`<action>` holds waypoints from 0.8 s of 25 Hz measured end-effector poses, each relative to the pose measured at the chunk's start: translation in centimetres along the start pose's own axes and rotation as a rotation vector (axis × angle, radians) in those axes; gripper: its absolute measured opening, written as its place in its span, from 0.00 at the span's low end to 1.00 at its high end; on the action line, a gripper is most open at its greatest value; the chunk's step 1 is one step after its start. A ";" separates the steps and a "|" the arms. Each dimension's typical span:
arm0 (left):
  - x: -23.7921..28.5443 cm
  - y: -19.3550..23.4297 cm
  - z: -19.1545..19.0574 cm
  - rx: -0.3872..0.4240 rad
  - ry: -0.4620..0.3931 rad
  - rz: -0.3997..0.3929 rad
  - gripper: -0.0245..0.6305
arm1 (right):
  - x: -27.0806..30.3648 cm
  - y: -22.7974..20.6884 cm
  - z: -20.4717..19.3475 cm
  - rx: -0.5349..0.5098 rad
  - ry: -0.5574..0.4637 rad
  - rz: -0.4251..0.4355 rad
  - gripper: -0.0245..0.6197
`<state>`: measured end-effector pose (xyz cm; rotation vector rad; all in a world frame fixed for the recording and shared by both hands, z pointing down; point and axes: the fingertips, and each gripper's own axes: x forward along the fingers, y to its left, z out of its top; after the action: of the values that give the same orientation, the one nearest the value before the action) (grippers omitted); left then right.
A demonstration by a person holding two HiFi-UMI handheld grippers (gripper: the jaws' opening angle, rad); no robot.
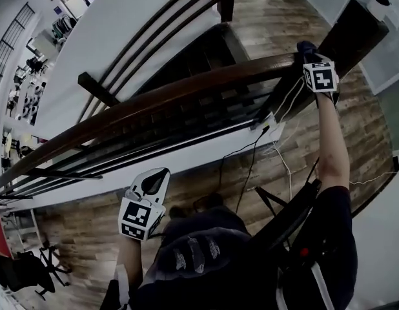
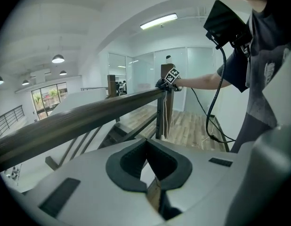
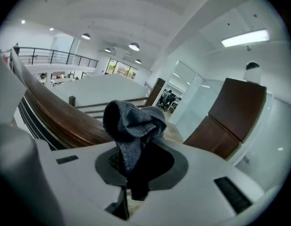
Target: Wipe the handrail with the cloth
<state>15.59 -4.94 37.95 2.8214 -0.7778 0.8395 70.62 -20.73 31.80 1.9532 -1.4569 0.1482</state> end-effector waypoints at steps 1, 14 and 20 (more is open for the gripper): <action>-1.3 0.5 -0.5 -0.007 0.007 0.017 0.05 | -0.6 0.7 1.2 -0.030 -0.010 -0.012 0.11; -3.0 2.6 -4.3 -0.060 -0.012 0.090 0.05 | -4.2 20.4 7.7 -0.038 -0.113 0.440 0.10; -5.8 3.8 -6.2 -0.119 -0.027 0.142 0.05 | -6.5 28.2 11.0 -0.116 -0.135 0.564 0.10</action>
<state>6.46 -4.23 39.89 2.7045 -1.0063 0.7478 40.08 -25.74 33.20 1.4398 -2.0288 0.1786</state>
